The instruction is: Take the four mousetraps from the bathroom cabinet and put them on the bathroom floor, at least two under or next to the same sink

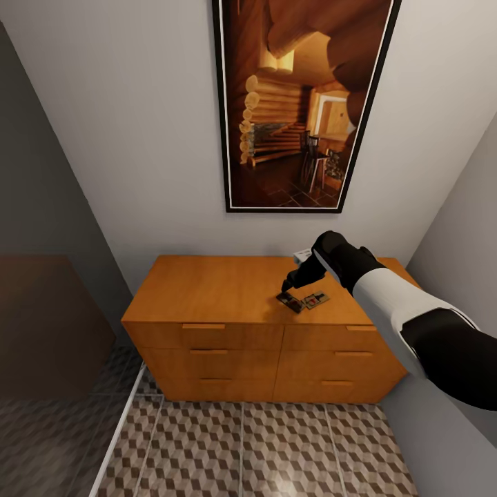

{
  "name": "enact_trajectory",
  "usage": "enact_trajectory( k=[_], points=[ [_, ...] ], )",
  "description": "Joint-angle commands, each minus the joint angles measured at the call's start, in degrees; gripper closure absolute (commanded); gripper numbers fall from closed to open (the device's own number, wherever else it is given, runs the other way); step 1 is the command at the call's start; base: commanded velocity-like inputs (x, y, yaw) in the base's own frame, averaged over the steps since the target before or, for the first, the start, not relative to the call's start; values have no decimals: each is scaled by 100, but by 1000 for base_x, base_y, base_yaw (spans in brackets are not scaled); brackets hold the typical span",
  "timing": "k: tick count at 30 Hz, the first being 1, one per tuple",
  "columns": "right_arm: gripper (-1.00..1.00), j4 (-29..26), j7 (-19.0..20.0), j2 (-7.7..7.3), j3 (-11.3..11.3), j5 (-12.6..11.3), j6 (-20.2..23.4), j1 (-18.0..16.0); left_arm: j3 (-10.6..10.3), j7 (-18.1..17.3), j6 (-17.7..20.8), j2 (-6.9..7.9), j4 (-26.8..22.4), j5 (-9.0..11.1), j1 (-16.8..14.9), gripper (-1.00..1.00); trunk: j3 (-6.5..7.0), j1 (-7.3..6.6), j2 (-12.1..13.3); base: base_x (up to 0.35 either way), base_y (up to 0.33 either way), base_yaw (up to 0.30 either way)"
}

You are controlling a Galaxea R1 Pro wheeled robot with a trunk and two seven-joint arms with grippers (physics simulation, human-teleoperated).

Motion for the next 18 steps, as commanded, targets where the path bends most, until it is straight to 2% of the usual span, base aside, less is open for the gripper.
enact_trajectory(
  k=[1,18],
  points=[
    [-100,-4,29,-11,29,15,13,-7,-45,2,-30,-3,17,38,-6,-100,-11,3,-11,0,0,0],
    [-100,-1,31,-6,27,15,13,-7,-43,2,-30,-3,17,38,-6,-100,-60,3,-11,0,0,0]
  ],
)
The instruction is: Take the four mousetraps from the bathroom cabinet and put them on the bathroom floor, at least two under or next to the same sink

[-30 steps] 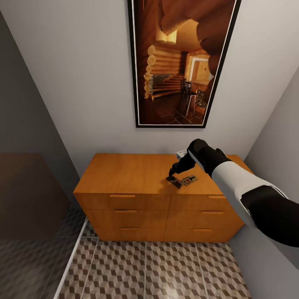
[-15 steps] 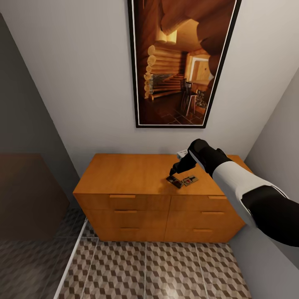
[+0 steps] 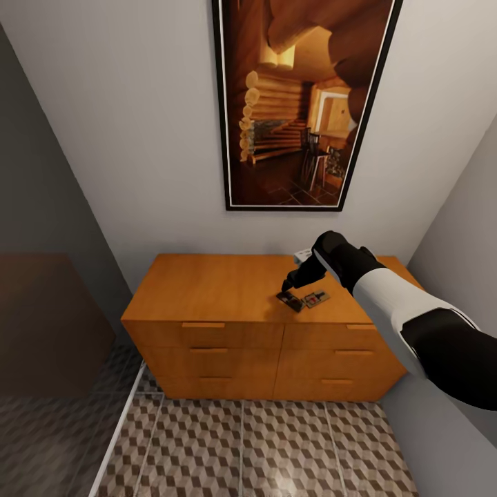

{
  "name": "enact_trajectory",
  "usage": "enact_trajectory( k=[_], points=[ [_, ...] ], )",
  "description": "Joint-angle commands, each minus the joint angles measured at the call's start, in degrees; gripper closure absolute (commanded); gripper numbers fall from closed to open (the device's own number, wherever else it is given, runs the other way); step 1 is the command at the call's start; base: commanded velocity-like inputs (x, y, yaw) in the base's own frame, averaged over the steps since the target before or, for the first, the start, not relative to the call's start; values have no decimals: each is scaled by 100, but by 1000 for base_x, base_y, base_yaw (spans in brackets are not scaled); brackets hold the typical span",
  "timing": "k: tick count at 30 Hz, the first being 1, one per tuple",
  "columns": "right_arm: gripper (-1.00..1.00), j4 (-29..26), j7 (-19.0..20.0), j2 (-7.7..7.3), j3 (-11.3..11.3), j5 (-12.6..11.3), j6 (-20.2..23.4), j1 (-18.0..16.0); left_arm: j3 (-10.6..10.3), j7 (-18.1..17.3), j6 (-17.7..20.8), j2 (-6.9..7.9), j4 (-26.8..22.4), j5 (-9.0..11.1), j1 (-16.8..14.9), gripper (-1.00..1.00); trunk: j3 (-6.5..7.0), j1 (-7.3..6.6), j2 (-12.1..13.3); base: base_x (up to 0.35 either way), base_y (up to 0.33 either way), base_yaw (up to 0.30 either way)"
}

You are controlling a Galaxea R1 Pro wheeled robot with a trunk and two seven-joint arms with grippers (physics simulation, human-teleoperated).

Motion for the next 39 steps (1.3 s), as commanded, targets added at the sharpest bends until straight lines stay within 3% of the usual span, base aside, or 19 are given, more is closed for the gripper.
enact_trajectory(
  k=[1,39],
  points=[
    [-100,-4,29,-1,30,15,13,-7,-49,2,-30,-4,17,38,-6,-100,-20,3,-12,0,0,0],
    [-100,-3,24,5,47,15,13,-7,-46,2,-30,-4,17,38,-6,-100,-366,3,-12,0,0,0]
  ],
)
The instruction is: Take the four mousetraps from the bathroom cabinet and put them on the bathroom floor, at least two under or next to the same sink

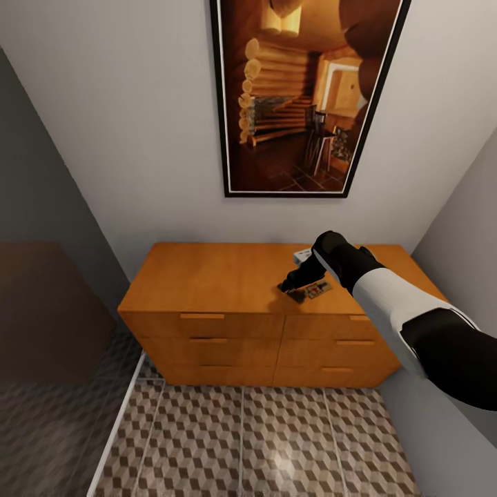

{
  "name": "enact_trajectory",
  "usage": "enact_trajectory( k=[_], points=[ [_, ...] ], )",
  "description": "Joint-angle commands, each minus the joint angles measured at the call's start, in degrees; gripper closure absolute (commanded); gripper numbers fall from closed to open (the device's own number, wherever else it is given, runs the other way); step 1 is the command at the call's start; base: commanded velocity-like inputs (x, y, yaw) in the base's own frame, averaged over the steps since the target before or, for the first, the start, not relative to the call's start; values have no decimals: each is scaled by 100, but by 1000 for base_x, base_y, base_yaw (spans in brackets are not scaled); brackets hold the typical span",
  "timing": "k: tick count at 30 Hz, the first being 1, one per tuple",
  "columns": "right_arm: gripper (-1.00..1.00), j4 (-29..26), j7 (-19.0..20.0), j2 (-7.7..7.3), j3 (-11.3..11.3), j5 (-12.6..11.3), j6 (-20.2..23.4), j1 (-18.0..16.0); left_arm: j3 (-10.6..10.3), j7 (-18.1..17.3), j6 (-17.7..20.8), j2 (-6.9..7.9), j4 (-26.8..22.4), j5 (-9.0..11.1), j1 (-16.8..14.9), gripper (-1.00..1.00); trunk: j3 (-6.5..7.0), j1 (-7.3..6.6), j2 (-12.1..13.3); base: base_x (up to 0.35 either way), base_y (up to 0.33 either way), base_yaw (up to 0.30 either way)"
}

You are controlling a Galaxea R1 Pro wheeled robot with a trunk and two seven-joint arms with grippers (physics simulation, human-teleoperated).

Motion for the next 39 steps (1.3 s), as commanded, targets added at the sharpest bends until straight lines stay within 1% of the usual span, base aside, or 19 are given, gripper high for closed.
enact_trajectory(
  k=[1,7,19,39],
  points=[
    [-100,-4,29,-3,30,15,13,-7,-48,2,-30,-4,17,38,-6,-100,-20,3,-11,0,0,0],
    [-100,-4,29,-3,30,15,13,-7,-48,4,-30,-4,17,38,-5,-100,-74,3,-11,25,0,0],
    [-100,-4,29,-3,30,15,13,-7,-50,5,-30,-1,17,38,-6,-100,-161,3,-11,115,0,0],
    [-100,-4,29,-2,30,15,13,-8,-50,4,-30,-4,17,38,-4,-100,-175,3,-11,10,0,0]
  ],
)
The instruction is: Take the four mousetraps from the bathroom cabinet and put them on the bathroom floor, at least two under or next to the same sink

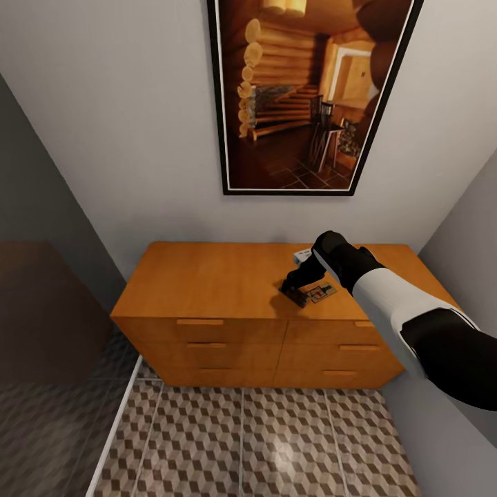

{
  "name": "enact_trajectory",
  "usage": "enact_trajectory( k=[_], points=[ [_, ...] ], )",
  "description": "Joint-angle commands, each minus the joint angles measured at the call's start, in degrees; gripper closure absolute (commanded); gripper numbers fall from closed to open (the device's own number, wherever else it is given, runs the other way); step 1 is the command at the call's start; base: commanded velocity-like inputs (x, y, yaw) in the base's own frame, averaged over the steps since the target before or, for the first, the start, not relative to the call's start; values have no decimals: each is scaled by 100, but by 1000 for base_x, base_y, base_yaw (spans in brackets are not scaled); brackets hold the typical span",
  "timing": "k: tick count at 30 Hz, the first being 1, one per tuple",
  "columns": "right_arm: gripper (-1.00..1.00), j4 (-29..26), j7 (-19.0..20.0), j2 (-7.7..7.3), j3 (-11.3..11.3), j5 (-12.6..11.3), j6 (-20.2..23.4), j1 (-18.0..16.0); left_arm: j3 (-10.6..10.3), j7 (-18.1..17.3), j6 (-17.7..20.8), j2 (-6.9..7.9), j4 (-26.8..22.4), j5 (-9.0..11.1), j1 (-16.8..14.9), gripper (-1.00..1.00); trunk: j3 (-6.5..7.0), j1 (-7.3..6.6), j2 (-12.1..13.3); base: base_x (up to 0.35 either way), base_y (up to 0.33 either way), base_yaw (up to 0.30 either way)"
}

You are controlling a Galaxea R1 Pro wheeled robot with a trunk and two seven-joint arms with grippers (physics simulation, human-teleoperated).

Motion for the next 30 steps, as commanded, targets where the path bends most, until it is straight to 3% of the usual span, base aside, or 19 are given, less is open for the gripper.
enact_trajectory(
  k=[1,30],
  points=[
    [-100,-4,29,-3,30,15,13,-6,-48,2,-30,-2,17,38,-6,-100,-10,3,-10,0,0,0],
    [-100,-4,29,-5,39,15,13,-5,-54,1,-30,-4,17,38,-7,-100,-10,3,-10,16,0,0]
  ],
)
